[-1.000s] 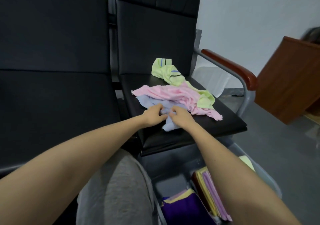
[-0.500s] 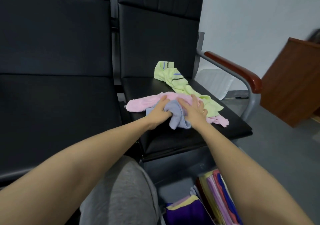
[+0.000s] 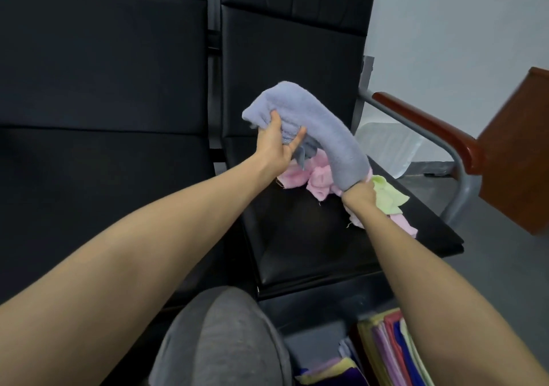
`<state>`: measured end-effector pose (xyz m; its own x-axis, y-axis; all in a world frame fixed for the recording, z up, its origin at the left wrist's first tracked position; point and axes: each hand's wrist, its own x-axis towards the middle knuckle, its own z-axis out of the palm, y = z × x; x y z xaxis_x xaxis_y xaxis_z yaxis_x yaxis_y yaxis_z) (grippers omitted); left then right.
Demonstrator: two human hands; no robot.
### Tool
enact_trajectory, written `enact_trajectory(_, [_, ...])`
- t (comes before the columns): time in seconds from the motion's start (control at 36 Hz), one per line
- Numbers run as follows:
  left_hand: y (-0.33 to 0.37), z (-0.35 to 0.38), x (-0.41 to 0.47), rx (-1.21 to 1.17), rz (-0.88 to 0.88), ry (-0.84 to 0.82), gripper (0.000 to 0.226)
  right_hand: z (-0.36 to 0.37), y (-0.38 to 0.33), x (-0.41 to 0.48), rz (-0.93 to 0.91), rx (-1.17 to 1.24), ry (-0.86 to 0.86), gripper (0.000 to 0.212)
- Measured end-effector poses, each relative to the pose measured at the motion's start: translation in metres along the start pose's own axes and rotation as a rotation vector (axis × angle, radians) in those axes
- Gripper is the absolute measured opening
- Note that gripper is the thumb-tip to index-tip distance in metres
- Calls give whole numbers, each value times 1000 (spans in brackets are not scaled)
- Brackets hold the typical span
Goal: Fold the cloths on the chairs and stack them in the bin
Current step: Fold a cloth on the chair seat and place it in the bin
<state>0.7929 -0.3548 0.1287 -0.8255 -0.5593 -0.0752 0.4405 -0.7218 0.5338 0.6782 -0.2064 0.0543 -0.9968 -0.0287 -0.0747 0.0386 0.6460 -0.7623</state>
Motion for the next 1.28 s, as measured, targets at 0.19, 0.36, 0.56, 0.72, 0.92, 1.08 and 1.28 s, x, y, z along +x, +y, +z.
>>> enact_trajectory(0.19, [18,-3,-15,634,180,-128,15,-2,-30,-27,-239,-257,216,43])
enact_trajectory(0.36, [60,-5,-25,1460,455,-278,14,-24,-96,-65,-648,200,264,46])
enact_trajectory(0.56, [118,-5,-61,1959,311,-438,4,-18,-171,-135,-892,-141,-703,34])
enact_trajectory(0.72, [183,-36,-89,1958,45,-536,33,7,-194,-167,-1052,-367,-815,42])
enact_trajectory(0.92, [249,-73,-95,2270,301,-267,20,45,-213,-179,-1057,-704,-766,46])
enact_trajectory(1.08, [290,-94,-97,2611,219,-95,10,80,-219,-183,-1024,-858,-549,2])
enact_trajectory(1.28, [312,-138,-92,2597,33,190,20,100,-217,-180,-824,-680,-285,21])
